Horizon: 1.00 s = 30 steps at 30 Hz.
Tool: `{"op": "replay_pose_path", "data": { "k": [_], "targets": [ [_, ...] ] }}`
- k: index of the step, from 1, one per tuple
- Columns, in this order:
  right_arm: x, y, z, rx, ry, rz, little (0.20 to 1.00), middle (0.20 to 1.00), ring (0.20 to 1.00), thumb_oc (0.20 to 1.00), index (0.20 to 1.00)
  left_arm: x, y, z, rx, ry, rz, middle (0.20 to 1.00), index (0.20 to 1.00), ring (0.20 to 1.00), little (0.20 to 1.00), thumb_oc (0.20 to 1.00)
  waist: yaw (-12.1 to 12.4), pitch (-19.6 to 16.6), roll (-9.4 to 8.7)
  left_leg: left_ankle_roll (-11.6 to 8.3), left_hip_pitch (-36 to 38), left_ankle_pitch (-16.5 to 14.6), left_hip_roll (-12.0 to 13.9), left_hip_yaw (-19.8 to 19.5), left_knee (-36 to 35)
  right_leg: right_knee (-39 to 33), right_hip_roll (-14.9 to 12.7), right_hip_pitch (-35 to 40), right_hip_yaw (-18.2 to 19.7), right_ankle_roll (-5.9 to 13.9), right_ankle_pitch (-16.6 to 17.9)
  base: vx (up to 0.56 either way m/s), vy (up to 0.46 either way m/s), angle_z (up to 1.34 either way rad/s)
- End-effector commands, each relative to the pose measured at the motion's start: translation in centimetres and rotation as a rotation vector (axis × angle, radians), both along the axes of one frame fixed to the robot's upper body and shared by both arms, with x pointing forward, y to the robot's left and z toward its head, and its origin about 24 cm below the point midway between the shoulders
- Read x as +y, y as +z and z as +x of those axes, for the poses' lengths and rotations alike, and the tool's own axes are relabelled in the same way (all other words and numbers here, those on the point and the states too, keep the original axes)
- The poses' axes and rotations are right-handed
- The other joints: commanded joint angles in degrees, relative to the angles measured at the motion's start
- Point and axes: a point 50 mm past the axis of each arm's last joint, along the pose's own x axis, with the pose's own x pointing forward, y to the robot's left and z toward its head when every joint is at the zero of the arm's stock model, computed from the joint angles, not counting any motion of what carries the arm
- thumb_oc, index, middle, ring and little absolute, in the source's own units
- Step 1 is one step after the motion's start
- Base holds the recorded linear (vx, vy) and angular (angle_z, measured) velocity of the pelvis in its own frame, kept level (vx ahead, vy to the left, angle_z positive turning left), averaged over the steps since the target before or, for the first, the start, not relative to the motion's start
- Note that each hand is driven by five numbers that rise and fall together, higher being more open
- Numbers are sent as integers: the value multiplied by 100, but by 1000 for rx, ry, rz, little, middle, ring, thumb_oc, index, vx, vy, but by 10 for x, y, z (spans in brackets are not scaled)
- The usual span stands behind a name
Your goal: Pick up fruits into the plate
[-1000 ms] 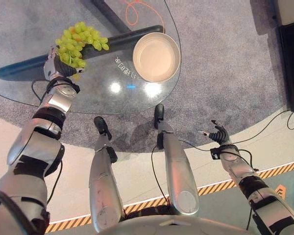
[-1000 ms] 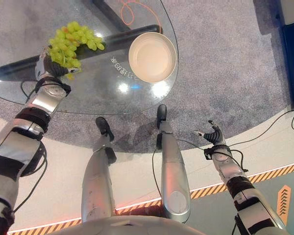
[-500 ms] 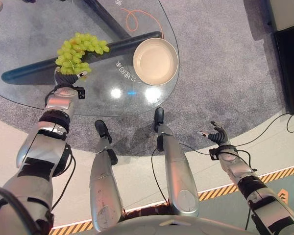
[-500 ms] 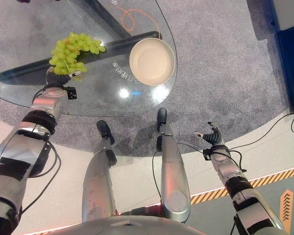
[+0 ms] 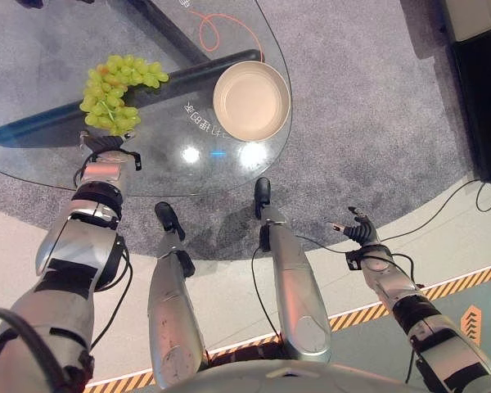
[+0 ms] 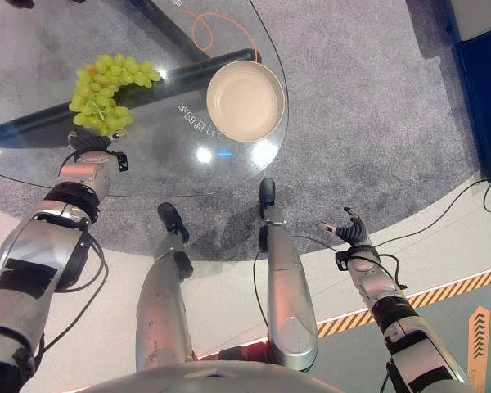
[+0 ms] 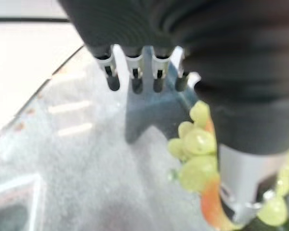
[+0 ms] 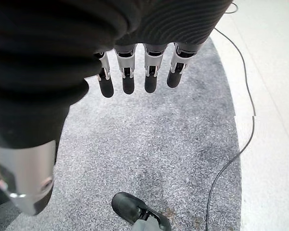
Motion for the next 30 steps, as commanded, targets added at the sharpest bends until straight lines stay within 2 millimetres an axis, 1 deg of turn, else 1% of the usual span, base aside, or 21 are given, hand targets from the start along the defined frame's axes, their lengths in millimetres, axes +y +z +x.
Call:
{"op": "replay_pose_path", "data": {
  "k": [1, 4, 8, 10, 11, 13, 14, 18, 19, 22, 24, 27, 30],
  "targets": [
    [-4, -7, -13, 13, -21, 4, 1000, 1000, 1000, 1000, 1000, 34, 15, -13, 6, 126, 36, 1000, 1000, 1000, 1000, 1000, -104, -1, -99, 98, -569, -789, -351, -32, 855, 79, 501, 62, -115, -169, -459, -4, -3, -3],
    [-7, -8, -14, 18, -30, 3, 1000, 1000, 1000, 1000, 1000, 37, 12, -16, 15, 153, 29, 1000, 1000, 1000, 1000, 1000, -108, -1, -69, 94, -580, -780, -355, -45, 848, 104, 510, 44, -92, -181, -486, 0, 0, 0],
    [-10, -9, -15, 18, -27, 4, 1000, 1000, 1000, 1000, 1000, 46, 17, -20, 2, 208, 51, 1000, 1000, 1000, 1000, 1000, -108, -1, -68, 89, -603, -766, -344, -52, 862, 122, 516, 27, -95, -203, -506, 0, 0, 0],
    [-9, -9, -15, 18, -26, 8, 1000, 1000, 1000, 1000, 1000, 50, 25, -22, -26, 254, 85, 1000, 1000, 1000, 1000, 1000, -102, -1, -73, 81, -658, -763, -338, -83, 908, 165, 521, -26, -86, -219, -517, 0, 0, 0],
    [-9, -9, -14, 18, -26, 8, 1000, 1000, 1000, 1000, 1000, 50, 25, -22, -26, 255, 85, 1000, 1000, 1000, 1000, 1000, -102, -1, -73, 81, -660, -764, -338, -83, 909, 166, 521, -27, -86, -219, -517, 0, 0, 0],
    [-8, -10, -16, 26, -24, 11, 1000, 1000, 1000, 1000, 1000, 54, 37, -23, -73, 307, 133, 1000, 1000, 1000, 1000, 1000, -89, -1, -82, 74, -679, -756, -338, -105, 909, 170, 530, -40, -85, -226, -524, 0, 0, 0],
    [-7, -11, -16, 27, -25, 12, 1000, 1000, 1000, 1000, 1000, 55, 39, -24, -86, 320, 145, 1000, 1000, 1000, 1000, 1000, -83, -1, -84, 75, -681, -753, -342, -113, 903, 170, 536, -43, -82, -228, -524, 0, 0, 0],
    [-7, -14, -19, 34, -29, 16, 1000, 1000, 1000, 1000, 1000, 57, 55, -27, -161, 398, 247, 1000, 1000, 1000, 1000, 1000, -47, -1, -84, 68, -660, -746, -356, -145, 874, 177, 554, -20, -90, -236, -547, 1, -8, 0],
    [-7, -14, -20, 31, -32, 20, 1000, 1000, 1000, 1000, 1000, 58, 62, -28, -193, 427, 301, 1000, 1000, 1000, 1000, 1000, -28, -1, -89, 70, -650, -744, -362, -161, 854, 173, 557, -6, -99, -243, -558, 1, -31, 0],
    [-7, -15, -21, 27, -35, 25, 1000, 1000, 1000, 1000, 1000, 57, 72, -29, -264, 465, 314, 1000, 1000, 1000, 1000, 1000, -9, -1, -93, 63, -636, -745, -379, -187, 841, 172, 563, 8, -109, -248, -567, 0, 0, 0],
    [-8, -16, -22, 28, -36, 29, 1000, 1000, 1000, 1000, 1000, 56, 76, -28, -326, 457, 306, 1000, 1000, 1000, 1000, 1000, 6, -1, -85, 62, -630, -755, -398, -207, 844, 167, 556, 17, -110, -247, -566, 0, 0, 0],
    [-7, -20, -27, 38, -41, 34, 1000, 1000, 1000, 1000, 1000, 45, 82, -24, -405, 370, 405, 1000, 1000, 1000, 1000, 1000, 53, -1, -36, 79, -537, -772, -454, -213, 789, 133, 538, 102, -131, -237, -573, 0, 0, 0],
    [-7, -21, -30, 43, -43, 29, 1000, 1000, 1000, 1000, 1000, 39, 77, -21, -429, 284, 409, 1000, 1000, 1000, 1000, 1000, 104, -1, 37, 89, -454, -761, -494, -209, 715, 96, 501, 172, -174, -222, -574, 0, 0, 0]
  ]
}}
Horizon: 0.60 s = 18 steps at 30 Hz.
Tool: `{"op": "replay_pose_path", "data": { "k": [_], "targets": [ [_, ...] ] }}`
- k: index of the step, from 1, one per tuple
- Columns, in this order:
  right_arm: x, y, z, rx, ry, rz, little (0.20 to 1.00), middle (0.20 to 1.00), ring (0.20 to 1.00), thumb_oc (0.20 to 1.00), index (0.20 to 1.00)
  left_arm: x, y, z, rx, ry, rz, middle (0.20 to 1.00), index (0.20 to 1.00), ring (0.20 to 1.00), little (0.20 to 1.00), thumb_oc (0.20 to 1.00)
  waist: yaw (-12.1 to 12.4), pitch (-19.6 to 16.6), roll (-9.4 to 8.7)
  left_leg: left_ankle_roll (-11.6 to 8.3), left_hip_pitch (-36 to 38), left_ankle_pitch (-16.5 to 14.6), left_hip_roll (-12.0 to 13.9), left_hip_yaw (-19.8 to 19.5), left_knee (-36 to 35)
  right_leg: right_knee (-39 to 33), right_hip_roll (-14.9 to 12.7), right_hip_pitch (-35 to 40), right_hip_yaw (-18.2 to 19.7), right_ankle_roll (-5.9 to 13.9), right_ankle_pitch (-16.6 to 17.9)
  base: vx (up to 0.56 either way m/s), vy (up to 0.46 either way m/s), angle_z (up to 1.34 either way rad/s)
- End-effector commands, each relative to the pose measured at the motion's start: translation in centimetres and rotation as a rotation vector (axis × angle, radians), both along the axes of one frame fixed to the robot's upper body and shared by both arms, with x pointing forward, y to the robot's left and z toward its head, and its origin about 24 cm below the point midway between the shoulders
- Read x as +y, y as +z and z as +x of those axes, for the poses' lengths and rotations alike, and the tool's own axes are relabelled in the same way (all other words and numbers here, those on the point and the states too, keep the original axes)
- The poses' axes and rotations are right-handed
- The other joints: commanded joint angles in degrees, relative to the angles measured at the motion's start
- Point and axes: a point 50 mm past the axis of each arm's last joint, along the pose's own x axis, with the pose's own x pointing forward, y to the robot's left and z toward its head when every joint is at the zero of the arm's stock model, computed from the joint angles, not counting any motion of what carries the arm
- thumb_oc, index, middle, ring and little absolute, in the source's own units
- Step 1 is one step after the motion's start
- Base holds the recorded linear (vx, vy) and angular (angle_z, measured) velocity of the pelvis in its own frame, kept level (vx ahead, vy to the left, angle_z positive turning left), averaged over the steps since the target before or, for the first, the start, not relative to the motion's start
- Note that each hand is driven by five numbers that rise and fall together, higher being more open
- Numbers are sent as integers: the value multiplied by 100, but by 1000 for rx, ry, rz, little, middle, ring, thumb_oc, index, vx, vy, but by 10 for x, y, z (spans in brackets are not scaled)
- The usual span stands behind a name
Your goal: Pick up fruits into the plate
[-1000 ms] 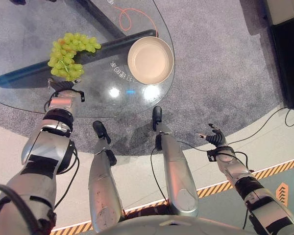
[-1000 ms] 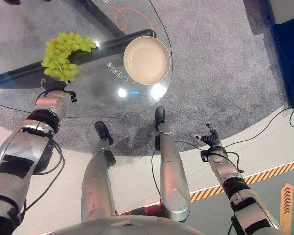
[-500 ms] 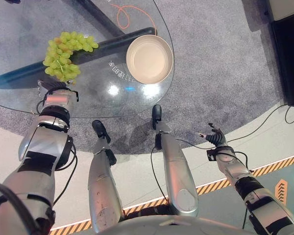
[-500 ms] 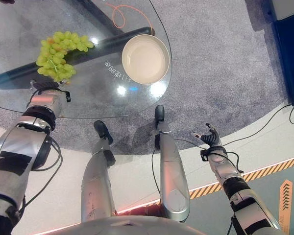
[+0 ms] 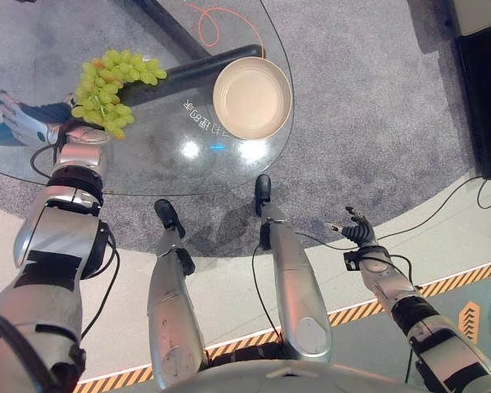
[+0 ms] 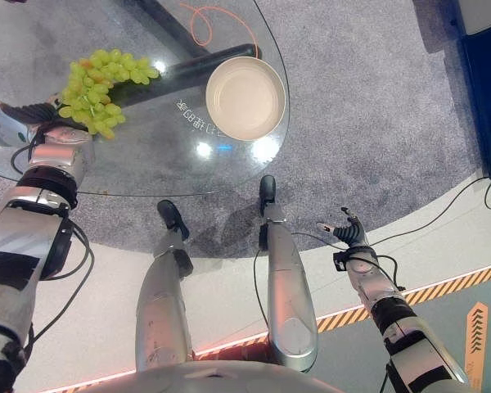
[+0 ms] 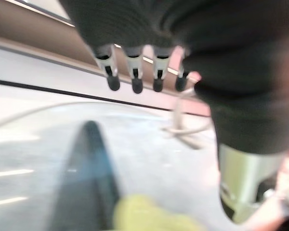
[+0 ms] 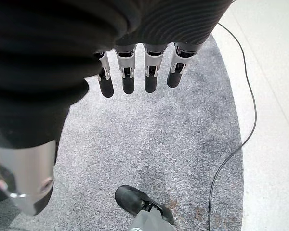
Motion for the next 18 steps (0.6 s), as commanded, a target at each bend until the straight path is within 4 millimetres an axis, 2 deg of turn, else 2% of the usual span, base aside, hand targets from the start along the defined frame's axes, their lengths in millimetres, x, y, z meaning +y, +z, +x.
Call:
{"op": "replay_pose_path", "data": {
  "k": [1, 4, 5, 9, 14, 18],
  "targets": [
    [-9, -16, -27, 45, -51, 2, 1000, 1000, 1000, 1000, 1000, 18, 2, -11, -43, 1, 72, 1000, 1000, 1000, 1000, 1000, 21, -1, 74, 90, -381, -726, -492, -226, 672, 15, 495, 281, -223, -183, -594, 0, 0, 0],
    [-12, -14, -28, 38, -60, -8, 1000, 1000, 1000, 1000, 1000, 14, -12, -12, 14, -100, 128, 1000, 1000, 1000, 1000, 1000, 97, -1, 203, 91, -326, -706, -526, -222, 614, -37, 429, 345, -285, -167, -584, -19, 69, 0],
    [-14, -13, -28, 35, -63, -16, 1000, 1000, 1000, 1000, 1000, 10, -16, -13, 60, -135, 203, 1000, 1000, 1000, 1000, 1000, 123, -1, 272, 103, -306, -710, -542, -212, 597, -35, 406, 361, -305, -161, -594, -15, 90, 2],
    [-21, -10, -29, 33, -64, -39, 1000, 1000, 1000, 1000, 1000, 10, -14, -14, 139, -198, 291, 1000, 1000, 1000, 1000, 1000, 148, -1, 371, 116, -273, -698, -545, -151, 567, -27, 370, 380, -337, -138, -602, -10, 71, 4],
    [-32, -4, -29, 39, -64, -73, 1000, 1000, 1000, 1000, 1000, 12, 3, -12, 299, -218, 482, 1000, 1000, 1000, 1000, 1000, 116, -1, 458, 133, -252, -665, -528, -57, 533, 26, 362, 358, -341, -127, -611, -3, 65, 1],
    [-41, 3, -23, 27, -63, -91, 1000, 1000, 1000, 1000, 1000, 22, 22, -6, 536, -174, 618, 1000, 1000, 1000, 1000, 1000, 15, -1, 458, 151, -287, -641, -502, 19, 546, 36, 387, 296, -306, -124, -574, 1, 28, -1]
  ]
}}
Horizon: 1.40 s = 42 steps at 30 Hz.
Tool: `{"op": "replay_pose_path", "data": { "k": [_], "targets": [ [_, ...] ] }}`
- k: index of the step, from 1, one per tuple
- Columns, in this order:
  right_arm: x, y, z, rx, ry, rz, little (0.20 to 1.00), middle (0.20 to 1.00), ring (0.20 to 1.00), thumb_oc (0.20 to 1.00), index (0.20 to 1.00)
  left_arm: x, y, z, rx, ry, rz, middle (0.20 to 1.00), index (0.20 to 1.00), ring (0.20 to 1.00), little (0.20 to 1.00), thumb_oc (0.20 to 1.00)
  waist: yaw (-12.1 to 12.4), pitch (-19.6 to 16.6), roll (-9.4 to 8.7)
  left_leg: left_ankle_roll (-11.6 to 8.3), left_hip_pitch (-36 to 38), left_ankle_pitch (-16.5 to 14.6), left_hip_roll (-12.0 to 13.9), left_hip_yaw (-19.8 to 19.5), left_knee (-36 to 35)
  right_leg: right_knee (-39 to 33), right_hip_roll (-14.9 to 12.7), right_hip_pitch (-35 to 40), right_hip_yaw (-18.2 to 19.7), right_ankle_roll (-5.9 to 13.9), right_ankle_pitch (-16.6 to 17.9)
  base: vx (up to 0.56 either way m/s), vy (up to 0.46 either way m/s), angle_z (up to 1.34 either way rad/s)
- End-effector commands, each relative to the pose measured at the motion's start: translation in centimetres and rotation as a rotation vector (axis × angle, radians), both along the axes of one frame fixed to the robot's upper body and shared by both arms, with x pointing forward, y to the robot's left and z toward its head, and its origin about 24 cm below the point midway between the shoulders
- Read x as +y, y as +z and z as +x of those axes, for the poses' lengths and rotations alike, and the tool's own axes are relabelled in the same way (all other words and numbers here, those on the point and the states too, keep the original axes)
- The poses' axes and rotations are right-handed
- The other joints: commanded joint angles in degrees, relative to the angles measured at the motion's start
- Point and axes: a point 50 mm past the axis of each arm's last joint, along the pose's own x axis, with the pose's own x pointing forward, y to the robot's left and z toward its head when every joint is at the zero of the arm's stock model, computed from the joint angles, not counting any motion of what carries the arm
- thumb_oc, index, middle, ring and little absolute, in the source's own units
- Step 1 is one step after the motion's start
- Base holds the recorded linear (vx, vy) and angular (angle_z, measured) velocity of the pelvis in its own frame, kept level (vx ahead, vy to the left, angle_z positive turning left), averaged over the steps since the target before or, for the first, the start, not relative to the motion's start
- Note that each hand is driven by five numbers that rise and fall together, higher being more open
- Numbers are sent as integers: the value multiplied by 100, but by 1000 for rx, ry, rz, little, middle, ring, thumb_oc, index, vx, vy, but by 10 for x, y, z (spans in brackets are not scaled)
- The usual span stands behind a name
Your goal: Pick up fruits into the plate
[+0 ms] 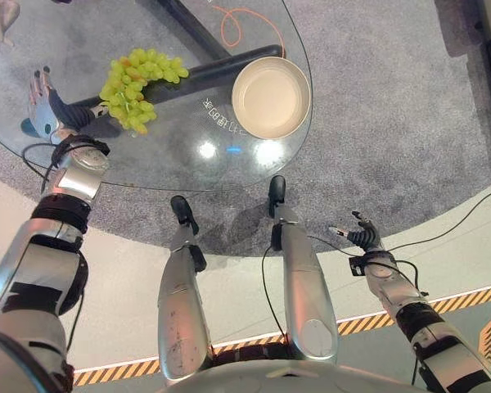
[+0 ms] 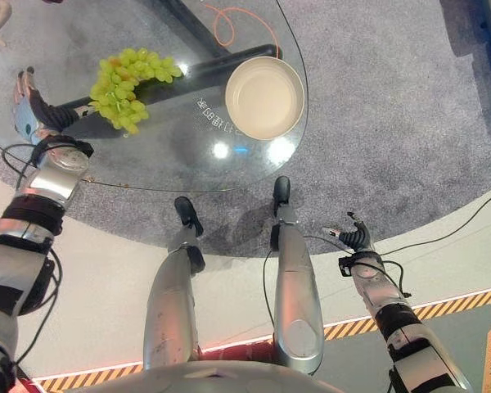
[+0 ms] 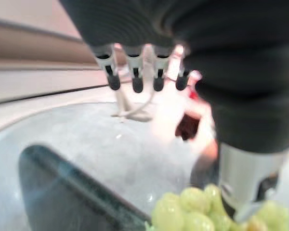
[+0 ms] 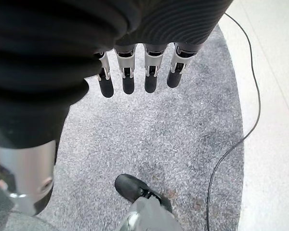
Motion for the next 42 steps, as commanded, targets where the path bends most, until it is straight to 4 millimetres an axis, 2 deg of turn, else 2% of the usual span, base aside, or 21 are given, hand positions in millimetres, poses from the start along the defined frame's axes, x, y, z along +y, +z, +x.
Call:
{"op": "replay_pose_path", "data": {
  "k": [1, 3, 5, 7, 12, 17, 21, 22, 29, 34, 37, 42],
  "targets": [
    [-26, 1, -17, 30, -30, -64, 1000, 1000, 1000, 1000, 1000, 19, 22, -3, 99, 95, 141, 1000, 1000, 1000, 1000, 1000, -198, -160, 151, 98, -468, -693, -386, -40, 692, 84, 501, 184, -305, -133, -571, -2, 17, -4],
    [-27, 3, -14, 29, -27, -71, 1000, 1000, 1000, 1000, 1000, 21, 38, -2, 116, 133, 192, 1000, 1000, 1000, 1000, 1000, -271, -160, 124, 105, -504, -682, -357, 6, 693, 90, 532, 120, -260, -132, -547, -1, 12, -4],
    [-27, 3, -15, 30, -27, -72, 1000, 1000, 1000, 1000, 1000, 21, 39, -2, 116, 135, 192, 1000, 1000, 1000, 1000, 1000, -274, -160, 119, 104, -510, -682, -354, 12, 696, 92, 534, 112, -255, -131, -545, 0, 0, 0],
    [-29, 0, -17, 42, -27, -75, 1000, 1000, 1000, 1000, 1000, 21, 52, 0, 100, 148, 214, 1000, 1000, 1000, 1000, 1000, -346, -160, 97, 111, -564, -684, -335, 36, 724, 124, 567, 31, -211, -139, -535, 10, -13, -5],
    [-28, -3, -19, 52, -22, -78, 1000, 1000, 1000, 1000, 1000, 10, 57, 7, 94, 115, 190, 1000, 1000, 1000, 1000, 1000, -408, -160, 82, 108, -617, -686, -313, 51, 751, 151, 597, -36, -167, -146, -532, 9, -12, -8],
    [-23, -2, -15, 40, -14, -79, 1000, 1000, 1000, 1000, 1000, 1, 47, 15, 173, 73, 128, 1000, 1000, 1000, 1000, 1000, -465, -160, 67, 101, -671, -685, -284, 53, 775, 203, 633, -109, -127, -151, -539, 0, 0, 0],
    [-21, 3, -10, 26, -12, -79, 1000, 1000, 1000, 1000, 1000, 1, 41, 18, 241, 67, 101, 1000, 1000, 1000, 1000, 1000, -502, -160, 25, 90, -726, -690, -251, 73, 813, 221, 651, -158, -114, -153, -536, 22, -2, 0],
    [-19, 2, -10, 28, -12, -77, 1000, 1000, 1000, 1000, 1000, 0, 33, 19, 286, 68, 93, 1000, 1000, 1000, 1000, 1000, -522, -160, 3, 40, -669, -887, -236, 23, 901, 315, 664, -101, -90, -109, -715, 86, -12, 1],
    [-15, 4, -8, 10, -21, -70, 1000, 1000, 1000, 1000, 1000, 4, 16, 19, 444, 88, 92, 1000, 1000, 1000, 1000, 1000, -583, -160, -82, 36, -856, -929, -198, 62, 1012, 377, 678, -304, -83, -97, -682, 14, -18, -3],
    [-16, 8, -7, -21, -31, -60, 1000, 1000, 1000, 1000, 1000, 15, 7, 13, 519, 184, 108, 1000, 1000, 1000, 1000, 1000, -619, -160, -113, 19, -1030, -961, -149, 73, 1124, 431, 656, -486, -90, -79, -661, 0, 0, 0],
    [-15, 9, -7, -35, -39, -47, 1000, 1000, 1000, 1000, 1000, 30, 3, 3, 544, 291, 114, 1000, 1000, 1000, 1000, 1000, -644, -160, -156, -1, -1148, -953, -119, 58, 1178, 439, 660, -590, -69, -81, -638, 0, 0, 0],
    [-16, 4, -11, -27, -38, -21, 1000, 1000, 1000, 1000, 1000, 51, 4, -12, 488, 428, 83, 1000, 1000, 1000, 1000, 1000, -680, -160, -274, -11, -1320, -949, -69, 28, 1268, 475, 695, -735, -79, -93, -610, 1, -31, -2]
  ]
}}
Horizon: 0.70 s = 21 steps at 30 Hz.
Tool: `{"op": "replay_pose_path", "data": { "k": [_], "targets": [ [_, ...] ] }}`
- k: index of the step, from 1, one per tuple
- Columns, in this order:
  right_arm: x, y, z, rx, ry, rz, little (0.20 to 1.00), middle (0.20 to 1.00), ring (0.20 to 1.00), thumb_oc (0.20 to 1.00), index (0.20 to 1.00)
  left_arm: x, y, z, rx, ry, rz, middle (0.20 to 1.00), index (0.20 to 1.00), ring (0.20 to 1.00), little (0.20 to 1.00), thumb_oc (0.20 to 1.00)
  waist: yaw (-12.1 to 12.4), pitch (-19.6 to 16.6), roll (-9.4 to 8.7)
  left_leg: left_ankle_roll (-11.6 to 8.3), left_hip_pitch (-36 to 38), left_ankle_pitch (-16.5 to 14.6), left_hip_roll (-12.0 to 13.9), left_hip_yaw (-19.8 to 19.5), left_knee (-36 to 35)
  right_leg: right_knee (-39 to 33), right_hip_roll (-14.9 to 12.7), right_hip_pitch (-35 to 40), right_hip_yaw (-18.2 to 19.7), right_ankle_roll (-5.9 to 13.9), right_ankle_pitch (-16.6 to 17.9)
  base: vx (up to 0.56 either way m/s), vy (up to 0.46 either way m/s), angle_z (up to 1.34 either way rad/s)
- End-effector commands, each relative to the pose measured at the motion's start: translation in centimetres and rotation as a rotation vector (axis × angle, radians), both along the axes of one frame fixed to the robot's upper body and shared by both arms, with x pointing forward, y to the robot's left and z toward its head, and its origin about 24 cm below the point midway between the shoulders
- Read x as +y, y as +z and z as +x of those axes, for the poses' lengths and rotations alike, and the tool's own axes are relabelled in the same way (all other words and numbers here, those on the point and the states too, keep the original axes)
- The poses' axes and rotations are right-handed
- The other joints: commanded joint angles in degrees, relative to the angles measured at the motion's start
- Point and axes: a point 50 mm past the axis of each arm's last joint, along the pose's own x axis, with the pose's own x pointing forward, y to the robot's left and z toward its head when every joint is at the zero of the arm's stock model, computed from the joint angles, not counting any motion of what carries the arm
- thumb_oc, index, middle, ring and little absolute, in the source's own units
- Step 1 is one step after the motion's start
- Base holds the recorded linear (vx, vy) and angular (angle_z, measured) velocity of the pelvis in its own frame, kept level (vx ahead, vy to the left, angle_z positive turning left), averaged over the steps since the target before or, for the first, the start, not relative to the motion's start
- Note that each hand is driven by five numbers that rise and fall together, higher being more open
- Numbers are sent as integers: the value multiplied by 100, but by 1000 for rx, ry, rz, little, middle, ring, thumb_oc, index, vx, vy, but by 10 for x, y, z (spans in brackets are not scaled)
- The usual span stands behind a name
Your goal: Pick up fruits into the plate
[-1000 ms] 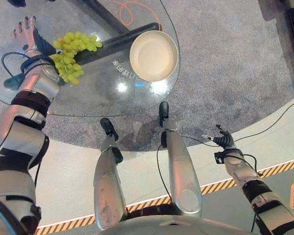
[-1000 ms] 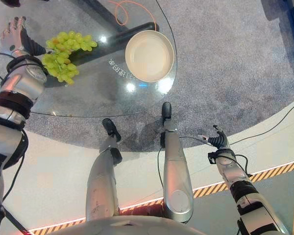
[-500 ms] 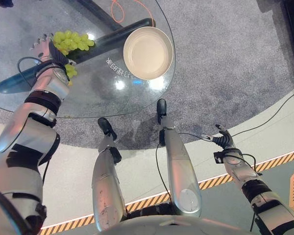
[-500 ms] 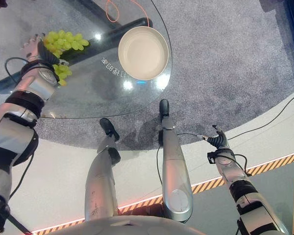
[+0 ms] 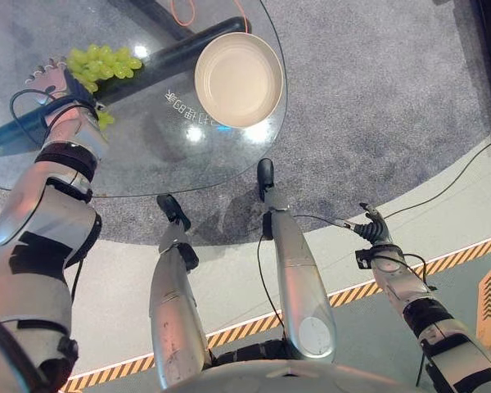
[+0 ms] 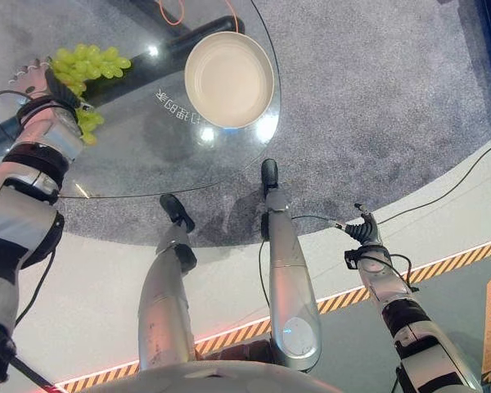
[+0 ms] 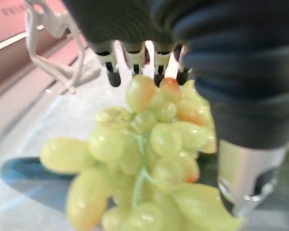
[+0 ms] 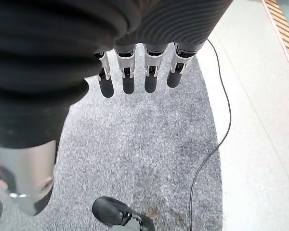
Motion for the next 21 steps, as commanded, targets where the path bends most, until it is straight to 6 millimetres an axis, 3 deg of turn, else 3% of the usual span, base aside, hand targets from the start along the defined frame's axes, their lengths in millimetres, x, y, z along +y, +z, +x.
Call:
{"op": "replay_pose_path", "data": {
  "k": [1, 12, 13, 14, 21],
  "targets": [
    [-11, -11, -18, 36, -33, 13, 1000, 1000, 1000, 1000, 1000, 45, -19, -32, 22, 243, -20, 1000, 1000, 1000, 1000, 1000, -66, -141, -272, 52, -753, -775, -247, -147, 948, 284, 532, -74, -292, -99, -593, -3, -59, -6],
    [0, -9, -11, 2, 0, 74, 1000, 1000, 1000, 1000, 1000, 55, -21, -42, 3, 343, -85, 1000, 1000, 1000, 1000, 1000, -20, -141, -425, 18, -1110, -792, -245, -371, 1032, 278, 548, -340, -330, -103, -506, -6, -44, 0],
    [3, -6, -8, -13, 8, 79, 1000, 1000, 1000, 1000, 1000, 53, -25, -41, 15, 338, -121, 536, 536, 536, 536, 536, -14, -141, -425, 10, -1115, -792, -240, -382, 1021, 282, 542, -346, -335, -96, -512, 0, 0, 0],
    [6, -3, -6, -24, 15, 81, 1000, 1000, 1000, 1000, 1000, 52, -29, -40, 28, 322, -141, 200, 200, 200, 200, 200, -9, -141, -423, 6, -1113, -793, -236, -384, 1010, 280, 540, -344, -338, -95, -518, 0, 0, 0],
    [12, 6, 1, -57, 33, 79, 1000, 1000, 1000, 1000, 1000, 44, -39, -31, 44, 217, -207, 200, 200, 200, 200, 200, -12, -141, -413, -18, -1076, -759, -224, -355, 939, 235, 540, -316, -355, -86, -514, 0, 0, 0]
  ]
}}
